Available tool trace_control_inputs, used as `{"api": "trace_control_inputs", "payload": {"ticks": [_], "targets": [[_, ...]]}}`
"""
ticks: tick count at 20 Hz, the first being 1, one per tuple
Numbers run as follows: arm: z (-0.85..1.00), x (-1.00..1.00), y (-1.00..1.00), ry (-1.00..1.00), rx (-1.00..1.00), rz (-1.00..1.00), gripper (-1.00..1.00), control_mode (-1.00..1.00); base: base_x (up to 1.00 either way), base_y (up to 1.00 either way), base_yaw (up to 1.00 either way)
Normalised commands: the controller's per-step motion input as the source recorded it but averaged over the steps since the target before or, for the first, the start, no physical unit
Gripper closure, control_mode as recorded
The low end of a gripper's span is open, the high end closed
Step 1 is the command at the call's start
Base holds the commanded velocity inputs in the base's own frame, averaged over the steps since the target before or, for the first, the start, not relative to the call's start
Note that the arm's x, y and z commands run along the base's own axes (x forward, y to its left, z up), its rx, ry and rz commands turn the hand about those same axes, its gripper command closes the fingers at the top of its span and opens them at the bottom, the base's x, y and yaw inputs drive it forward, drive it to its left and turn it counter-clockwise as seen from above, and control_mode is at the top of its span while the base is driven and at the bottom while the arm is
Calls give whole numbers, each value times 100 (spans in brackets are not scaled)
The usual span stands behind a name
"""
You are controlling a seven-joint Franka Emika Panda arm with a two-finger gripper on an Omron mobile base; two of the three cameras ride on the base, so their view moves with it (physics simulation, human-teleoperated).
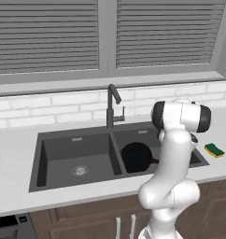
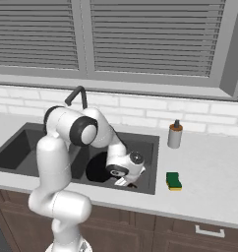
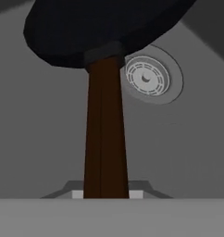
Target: Pick the pan and sponge and place them into the sink. Then turn on the water.
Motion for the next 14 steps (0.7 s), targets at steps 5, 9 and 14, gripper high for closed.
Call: {"api": "trace_control_inputs", "payload": {"ticks": [5, 9, 14], "targets": [[-22, -9, 53, 2, 1, 24, 100, -100, 0, 0, 0], [-25, 21, 46, 3, 0, 5, 100, -100, 0, 0, 0], [-21, 27, 52, 0, 0, 0, -100, -100, 0, 0, 0]]}}
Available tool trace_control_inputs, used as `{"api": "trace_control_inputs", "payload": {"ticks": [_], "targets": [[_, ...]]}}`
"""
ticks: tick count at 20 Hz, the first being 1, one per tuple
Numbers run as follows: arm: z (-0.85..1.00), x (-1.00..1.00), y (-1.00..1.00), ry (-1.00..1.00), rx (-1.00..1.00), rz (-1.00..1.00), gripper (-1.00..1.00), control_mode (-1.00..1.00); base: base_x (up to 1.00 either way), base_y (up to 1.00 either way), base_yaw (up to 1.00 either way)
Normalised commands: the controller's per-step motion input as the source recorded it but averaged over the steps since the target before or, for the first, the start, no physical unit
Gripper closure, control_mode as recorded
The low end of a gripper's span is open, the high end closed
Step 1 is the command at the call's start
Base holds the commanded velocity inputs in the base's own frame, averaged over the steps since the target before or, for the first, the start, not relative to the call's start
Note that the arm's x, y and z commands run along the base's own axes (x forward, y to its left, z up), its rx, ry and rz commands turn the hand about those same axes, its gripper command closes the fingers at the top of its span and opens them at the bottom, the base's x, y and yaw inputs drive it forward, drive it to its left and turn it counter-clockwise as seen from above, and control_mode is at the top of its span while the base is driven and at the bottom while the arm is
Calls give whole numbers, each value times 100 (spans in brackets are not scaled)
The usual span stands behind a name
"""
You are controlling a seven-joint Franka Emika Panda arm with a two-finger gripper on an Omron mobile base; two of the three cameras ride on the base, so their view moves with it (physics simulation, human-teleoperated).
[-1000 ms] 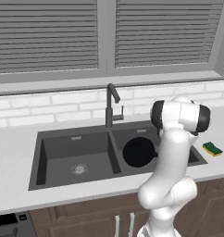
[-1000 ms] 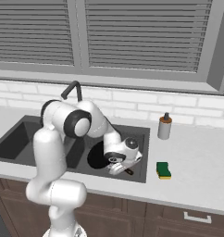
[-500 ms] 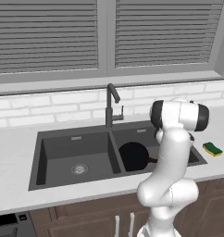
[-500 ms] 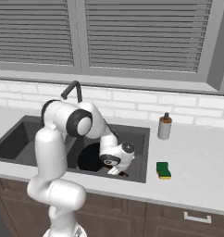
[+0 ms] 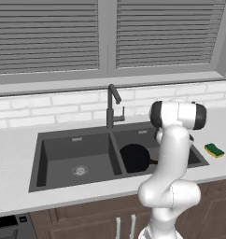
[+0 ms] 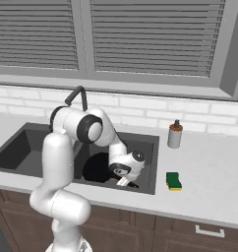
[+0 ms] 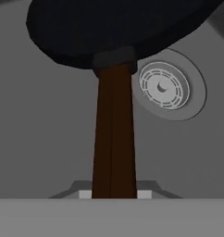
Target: Pick the pan and sponge and place them into the sink. Then turn on the water.
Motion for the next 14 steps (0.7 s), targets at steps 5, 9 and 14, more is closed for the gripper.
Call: {"api": "trace_control_inputs", "payload": {"ticks": [5, 9, 14], "targets": [[0, 16, 38, -4, -1, 0, -100, -100, 0, 0, 0], [11, -4, 9, -19, -1, -1, -100, -100, 0, 0, 0], [49, -21, 0, -32, 0, -3, -100, -100, 0, 0, 0]]}}
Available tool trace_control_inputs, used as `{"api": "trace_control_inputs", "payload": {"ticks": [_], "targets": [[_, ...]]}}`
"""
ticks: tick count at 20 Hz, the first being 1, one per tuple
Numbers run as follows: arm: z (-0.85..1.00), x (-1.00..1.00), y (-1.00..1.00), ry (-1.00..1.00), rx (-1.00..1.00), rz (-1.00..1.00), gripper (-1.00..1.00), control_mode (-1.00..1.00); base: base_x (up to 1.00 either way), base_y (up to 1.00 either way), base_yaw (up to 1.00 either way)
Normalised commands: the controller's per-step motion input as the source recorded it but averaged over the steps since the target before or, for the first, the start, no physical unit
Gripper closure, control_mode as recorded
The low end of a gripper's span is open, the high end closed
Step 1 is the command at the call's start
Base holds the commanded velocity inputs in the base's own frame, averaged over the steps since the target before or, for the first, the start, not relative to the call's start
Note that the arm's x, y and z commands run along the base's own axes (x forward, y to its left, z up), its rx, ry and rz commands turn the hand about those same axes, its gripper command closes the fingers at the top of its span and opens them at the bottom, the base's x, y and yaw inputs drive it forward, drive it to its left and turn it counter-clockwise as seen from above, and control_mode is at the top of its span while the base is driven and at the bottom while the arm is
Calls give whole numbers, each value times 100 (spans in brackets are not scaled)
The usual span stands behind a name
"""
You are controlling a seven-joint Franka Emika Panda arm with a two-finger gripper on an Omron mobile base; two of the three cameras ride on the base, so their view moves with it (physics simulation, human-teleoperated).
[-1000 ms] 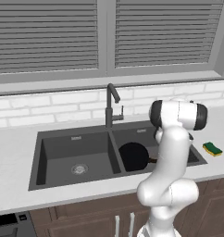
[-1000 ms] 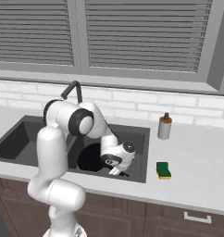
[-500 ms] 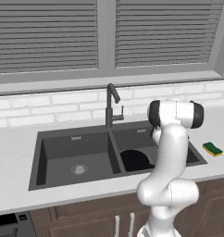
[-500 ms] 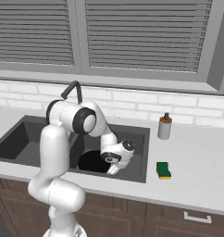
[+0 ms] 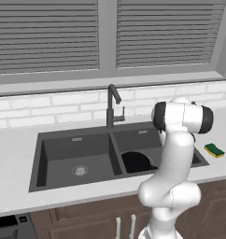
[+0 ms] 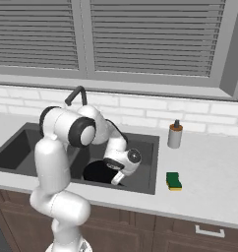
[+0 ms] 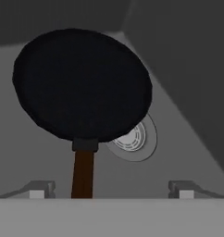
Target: Pick the pan and sponge and place them into the sink. Then turn on the water.
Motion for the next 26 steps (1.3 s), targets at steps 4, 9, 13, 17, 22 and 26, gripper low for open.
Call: {"api": "trace_control_inputs", "payload": {"ticks": [4, 9, 13, 17, 22, 26], "targets": [[92, -12, 0, -15, 0, -2, -100, -100, 0, 0, 0], [100, 3, 0, 8, 0, 0, -100, -100, 0, 0, 0], [100, 11, -8, 22, 0, 0, -100, -100, 0, 0, 0], [100, 8, -19, 21, 0, 0, -100, -100, 0, 0, 0], [100, 1, -37, 13, 0, 0, -100, -100, 0, 0, 0], [91, 0, -46, 4, 0, 0, -100, -100, 0, 0, 0]]}}
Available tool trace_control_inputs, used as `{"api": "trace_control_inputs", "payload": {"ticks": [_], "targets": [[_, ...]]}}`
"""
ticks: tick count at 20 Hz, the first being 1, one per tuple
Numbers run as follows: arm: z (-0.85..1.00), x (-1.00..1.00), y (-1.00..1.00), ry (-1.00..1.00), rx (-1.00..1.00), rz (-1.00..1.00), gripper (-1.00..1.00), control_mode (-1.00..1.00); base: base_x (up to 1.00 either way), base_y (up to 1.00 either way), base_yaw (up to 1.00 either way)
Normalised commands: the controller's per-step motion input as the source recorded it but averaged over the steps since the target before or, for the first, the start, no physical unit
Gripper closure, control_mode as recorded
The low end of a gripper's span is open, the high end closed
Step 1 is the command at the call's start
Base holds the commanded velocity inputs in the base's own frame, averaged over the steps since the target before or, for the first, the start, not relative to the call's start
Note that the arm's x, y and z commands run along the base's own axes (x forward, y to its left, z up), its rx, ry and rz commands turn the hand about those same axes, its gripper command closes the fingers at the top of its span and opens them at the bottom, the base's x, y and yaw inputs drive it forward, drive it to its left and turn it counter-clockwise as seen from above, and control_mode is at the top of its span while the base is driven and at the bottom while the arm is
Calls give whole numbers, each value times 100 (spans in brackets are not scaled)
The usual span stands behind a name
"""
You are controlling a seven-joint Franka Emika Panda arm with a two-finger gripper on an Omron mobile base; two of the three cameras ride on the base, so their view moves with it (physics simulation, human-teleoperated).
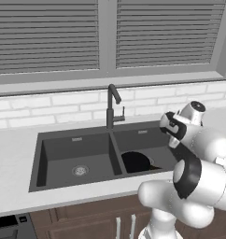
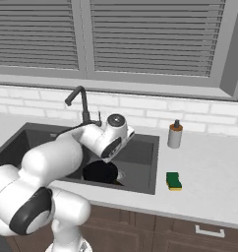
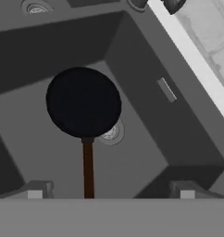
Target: Pick the pan and sponge and place them into the sink. Then turn on the water.
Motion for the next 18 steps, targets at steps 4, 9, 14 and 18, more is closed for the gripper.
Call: {"api": "trace_control_inputs", "payload": {"ticks": [4, 9, 14, 18], "targets": [[39, -19, -47, -1, 0, -15, -100, -100, 0, 0, 0], [13, -14, -46, 0, 0, -35, -100, -100, 0, 0, 0], [0, -7, -48, 10, 0, -46, -100, -100, 0, 0, 0], [0, -13, -58, 7, 0, -44, -100, -100, 0, 0, 0]]}}
